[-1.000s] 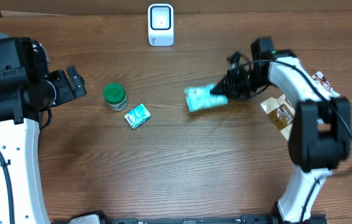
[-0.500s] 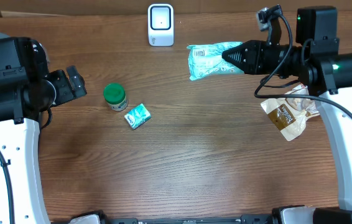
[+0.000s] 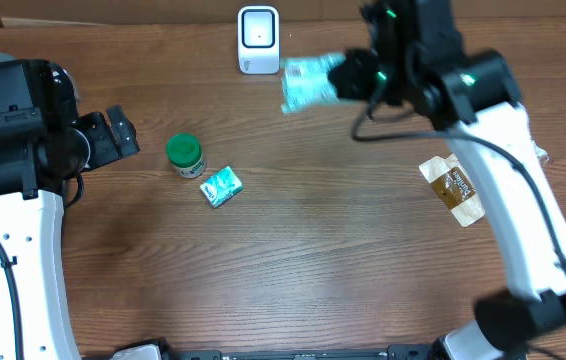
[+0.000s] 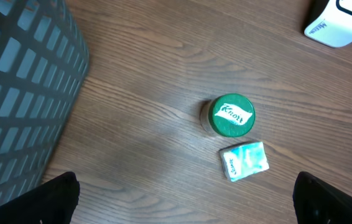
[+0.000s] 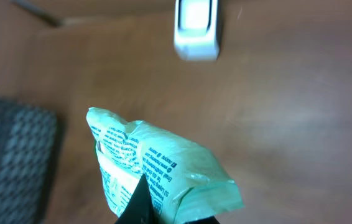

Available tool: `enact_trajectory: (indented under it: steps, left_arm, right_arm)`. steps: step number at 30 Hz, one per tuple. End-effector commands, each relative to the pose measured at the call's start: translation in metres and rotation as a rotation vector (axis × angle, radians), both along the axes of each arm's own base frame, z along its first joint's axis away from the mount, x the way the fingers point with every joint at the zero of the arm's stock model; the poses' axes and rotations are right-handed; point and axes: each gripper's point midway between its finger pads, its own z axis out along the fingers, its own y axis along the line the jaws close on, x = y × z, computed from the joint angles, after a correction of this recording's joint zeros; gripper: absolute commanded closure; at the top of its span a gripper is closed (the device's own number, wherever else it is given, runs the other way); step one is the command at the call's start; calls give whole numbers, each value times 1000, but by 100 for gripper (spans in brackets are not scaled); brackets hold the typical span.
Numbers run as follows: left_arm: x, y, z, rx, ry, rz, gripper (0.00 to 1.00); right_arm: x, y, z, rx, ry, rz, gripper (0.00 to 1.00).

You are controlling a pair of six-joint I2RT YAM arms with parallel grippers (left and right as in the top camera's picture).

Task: Scan the item barcode
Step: 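Lift the green tissue pack with the right gripper toward the scanner, then hold the green tissue pack in front of the scanner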

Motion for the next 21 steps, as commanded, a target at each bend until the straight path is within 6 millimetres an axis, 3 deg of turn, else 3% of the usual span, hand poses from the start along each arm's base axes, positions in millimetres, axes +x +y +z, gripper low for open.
enact_trajectory:
  steps: [1, 6, 9, 14, 18, 21]
  left_arm:
    - [-3, 3, 8, 27, -19, -8, 1]
    - [-3, 3, 8, 27, -19, -8, 1]
    - [-3, 3, 8, 27, -19, -8, 0]
    - [-3, 3, 8, 27, -19, -8, 0]
    - [-3, 3, 8, 27, -19, -8, 0]
    - [-3, 3, 8, 27, -19, -8, 0]
  right_arm:
    - [50, -7, 20, -221, -203, -129, 96]
    - [112, 4, 32, -529, -511, -210, 96]
    - [149, 15, 29, -681, -659, -201, 96]
    - [195, 40, 1, -907, -818, -73, 96]
    - [220, 61, -25, -1041, -938, 18, 96]
    - [234, 80, -54, -1120, -1007, 127, 96]
